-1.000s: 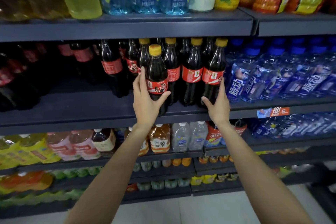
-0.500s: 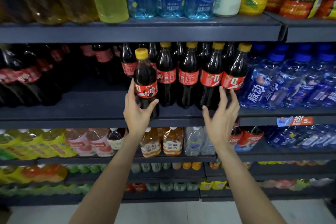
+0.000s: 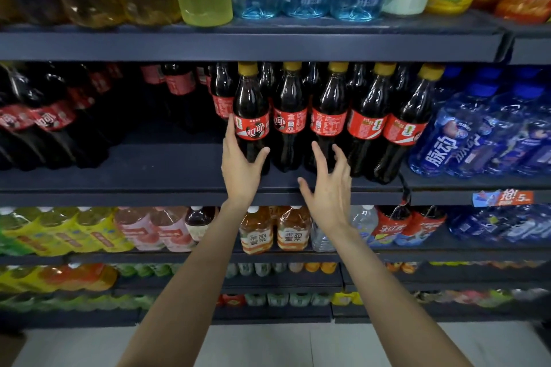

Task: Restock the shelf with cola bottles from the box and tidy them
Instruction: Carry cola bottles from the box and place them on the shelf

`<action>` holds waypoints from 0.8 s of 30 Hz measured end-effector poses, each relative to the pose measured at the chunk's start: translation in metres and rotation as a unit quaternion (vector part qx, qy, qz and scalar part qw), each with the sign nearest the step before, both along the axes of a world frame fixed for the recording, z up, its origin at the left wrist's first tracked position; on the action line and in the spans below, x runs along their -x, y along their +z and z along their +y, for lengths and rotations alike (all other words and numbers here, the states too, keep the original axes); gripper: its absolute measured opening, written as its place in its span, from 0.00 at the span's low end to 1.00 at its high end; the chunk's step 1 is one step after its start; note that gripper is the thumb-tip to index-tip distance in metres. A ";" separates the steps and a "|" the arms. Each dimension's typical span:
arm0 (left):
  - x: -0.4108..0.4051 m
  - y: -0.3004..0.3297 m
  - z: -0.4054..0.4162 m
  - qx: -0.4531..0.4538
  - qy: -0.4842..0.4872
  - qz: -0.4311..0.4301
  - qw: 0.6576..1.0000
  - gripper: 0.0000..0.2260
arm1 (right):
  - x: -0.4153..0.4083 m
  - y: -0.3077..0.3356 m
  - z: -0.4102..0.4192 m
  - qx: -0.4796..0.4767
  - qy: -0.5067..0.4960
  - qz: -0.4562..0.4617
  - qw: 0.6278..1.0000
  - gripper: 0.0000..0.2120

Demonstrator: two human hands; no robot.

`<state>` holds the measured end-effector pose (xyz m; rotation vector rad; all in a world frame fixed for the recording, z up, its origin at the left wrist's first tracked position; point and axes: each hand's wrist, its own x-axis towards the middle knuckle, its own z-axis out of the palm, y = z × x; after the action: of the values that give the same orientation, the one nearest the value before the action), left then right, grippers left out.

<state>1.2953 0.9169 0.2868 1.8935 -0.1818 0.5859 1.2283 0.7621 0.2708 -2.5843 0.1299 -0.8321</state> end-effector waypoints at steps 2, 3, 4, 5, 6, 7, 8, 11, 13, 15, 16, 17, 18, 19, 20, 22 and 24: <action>0.005 -0.003 -0.002 -0.003 0.002 0.008 1.000 0.40 | 0.001 0.002 0.000 0.003 -0.005 0.001 1.000 0.33; 0.009 -0.003 -0.003 -0.004 0.008 0.013 1.000 0.40 | 0.002 0.003 -0.001 0.004 -0.007 -0.001 1.000 0.33; 0.015 -0.003 -0.005 -0.003 0.020 0.014 1.000 0.40 | 0.003 0.004 -0.002 0.005 -0.010 -0.002 1.000 0.32; 0.023 -0.002 -0.008 0.000 0.039 0.012 0.999 0.38 | 0.006 0.005 -0.003 0.005 -0.013 -0.002 1.000 0.31; 0.032 0.000 -0.011 0.008 0.061 0.009 0.998 0.35 | 0.008 0.006 -0.004 0.005 -0.014 -0.003 1.000 0.30; 0.043 0.003 -0.014 0.020 0.078 0.005 0.997 0.32 | 0.012 0.008 -0.006 0.007 -0.013 -0.006 1.000 0.27; 0.053 0.007 -0.018 0.036 0.085 0.000 0.996 0.28 | 0.017 0.011 -0.008 0.015 -0.010 -0.011 1.000 0.24; 0.085 0.020 -0.031 0.069 0.034 -0.022 0.997 0.16 | 0.038 0.019 -0.019 0.046 -0.003 -0.030 0.999 0.16; 0.107 0.026 -0.042 0.074 -0.035 -0.036 0.996 0.10 | 0.061 0.023 -0.030 0.057 -0.007 -0.035 0.998 0.15; 0.129 0.028 -0.056 0.055 -0.116 -0.043 0.991 0.08 | 0.089 0.023 -0.045 0.060 -0.009 -0.037 0.997 0.17; 0.141 0.027 -0.064 0.034 -0.163 -0.049 0.985 0.08 | 0.107 0.021 -0.054 0.050 -0.004 -0.033 0.998 0.19; 0.153 0.025 -0.073 0.007 -0.212 -0.058 0.976 0.08 | 0.127 0.018 -0.063 0.034 0.001 -0.026 0.999 0.20; 0.166 0.020 -0.082 -0.020 -0.260 -0.067 0.963 0.09 | 0.148 0.013 -0.072 0.020 -0.001 -0.022 1.000 0.21; 0.179 0.014 -0.092 -0.045 -0.305 -0.073 0.949 0.10 | 0.171 0.006 -0.080 0.007 -0.012 -0.021 1.000 0.20; 0.193 0.005 -0.102 -0.064 -0.342 -0.071 0.935 0.10 | 0.196 -0.002 -0.089 -0.007 -0.026 -0.021 0.999 0.19; 0.224 -0.018 -0.125 -0.089 -0.398 -0.045 0.912 0.10 | 0.251 -0.022 -0.107 -0.036 -0.066 -0.010 0.997 0.15; 0.260 -0.044 -0.149 -0.128 -0.443 -0.015 0.887 0.10 | 0.310 -0.046 -0.127 -0.047 -0.122 0.016 0.991 0.12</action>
<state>1.0349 0.7677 0.2427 1.7981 -1.1194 -0.0479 0.9180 0.6353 0.2245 -2.5257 0.4929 -0.8460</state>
